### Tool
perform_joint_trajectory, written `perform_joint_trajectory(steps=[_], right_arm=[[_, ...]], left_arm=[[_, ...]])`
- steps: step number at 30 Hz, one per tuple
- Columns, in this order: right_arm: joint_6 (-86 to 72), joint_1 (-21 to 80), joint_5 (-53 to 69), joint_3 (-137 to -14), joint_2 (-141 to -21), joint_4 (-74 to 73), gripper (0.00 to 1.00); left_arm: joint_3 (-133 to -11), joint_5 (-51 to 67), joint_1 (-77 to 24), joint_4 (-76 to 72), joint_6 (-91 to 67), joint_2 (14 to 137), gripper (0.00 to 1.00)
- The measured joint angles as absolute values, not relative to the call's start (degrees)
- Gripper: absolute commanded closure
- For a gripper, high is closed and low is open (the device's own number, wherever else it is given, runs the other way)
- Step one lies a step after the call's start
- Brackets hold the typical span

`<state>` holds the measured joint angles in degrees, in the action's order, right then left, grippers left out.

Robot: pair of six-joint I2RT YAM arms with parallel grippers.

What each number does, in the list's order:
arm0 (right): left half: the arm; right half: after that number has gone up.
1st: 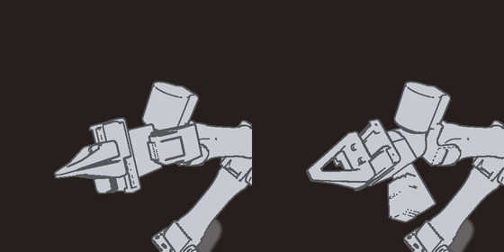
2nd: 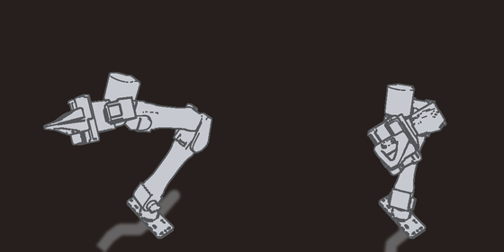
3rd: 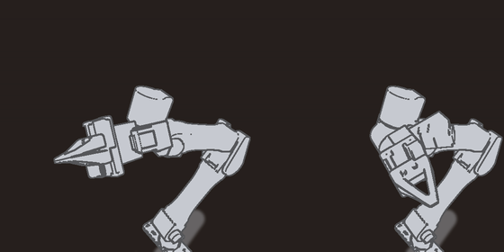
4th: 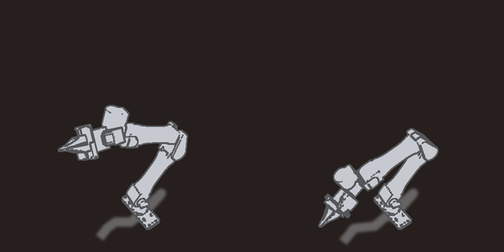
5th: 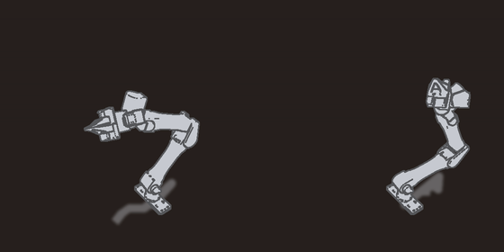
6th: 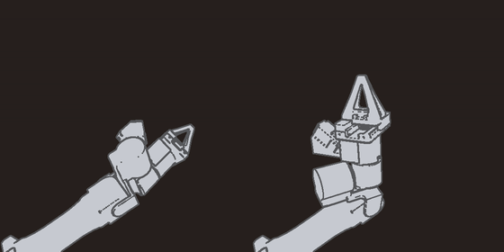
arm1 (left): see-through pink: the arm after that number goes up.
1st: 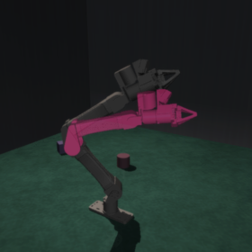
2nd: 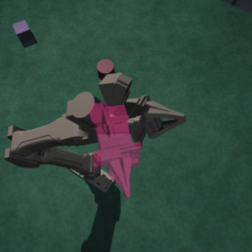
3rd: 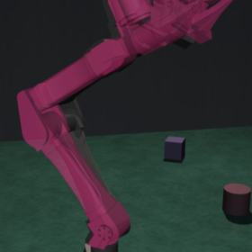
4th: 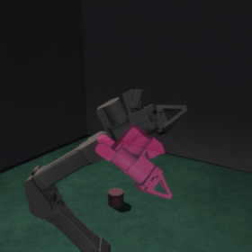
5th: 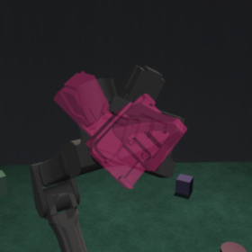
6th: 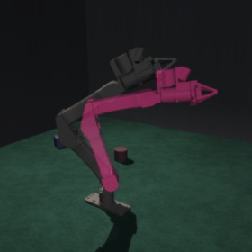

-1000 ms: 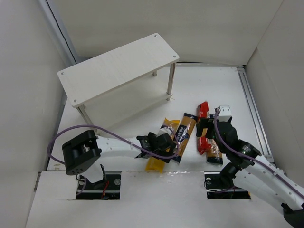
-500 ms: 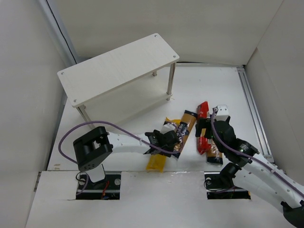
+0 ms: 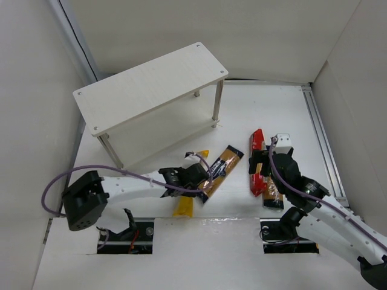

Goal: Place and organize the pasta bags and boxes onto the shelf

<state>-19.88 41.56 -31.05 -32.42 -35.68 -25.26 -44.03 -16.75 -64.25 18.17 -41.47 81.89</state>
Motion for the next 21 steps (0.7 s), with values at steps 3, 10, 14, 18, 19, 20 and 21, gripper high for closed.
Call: perform_joint_trajectory(steps=[3, 10, 14, 18, 19, 20, 21], right_arm=[[-19.88, 41.56, -31.05, -32.42, -35.99, -25.12, 0.00], [-19.57, 41.52, -28.82, -32.18, -38.35, -22.20, 0.00], [-19.33, 41.52, -27.99, -32.14, -40.53, -21.23, 0.00], [-19.25, 41.50, -27.53, -32.14, -41.95, -20.80, 0.00], [-19.22, 41.50, -27.29, -32.14, -42.13, -20.60, 0.00], [-19.22, 41.50, -27.09, -32.14, -42.24, -20.43, 0.00], [-19.22, 41.45, -26.94, -32.14, -42.35, -20.10, 0.00]], left_arm=[[-42.37, -16.71, -64.03, 23.81, -41.82, 74.56, 1.00], [-41.65, -16.49, -63.99, 25.52, -41.19, 63.88, 1.00], [-41.65, -16.49, -63.99, 26.13, -41.45, 65.01, 1.00], [-42.06, -17.74, -64.01, 27.94, -44.31, 65.73, 1.00], [-42.52, -18.94, -64.03, 29.08, -46.19, 65.80, 1.00], [-43.18, -20.38, -63.96, 30.57, -48.40, 65.80, 1.00], [-44.03, -22.22, -63.59, 32.18, -50.96, 65.80, 1.00]])
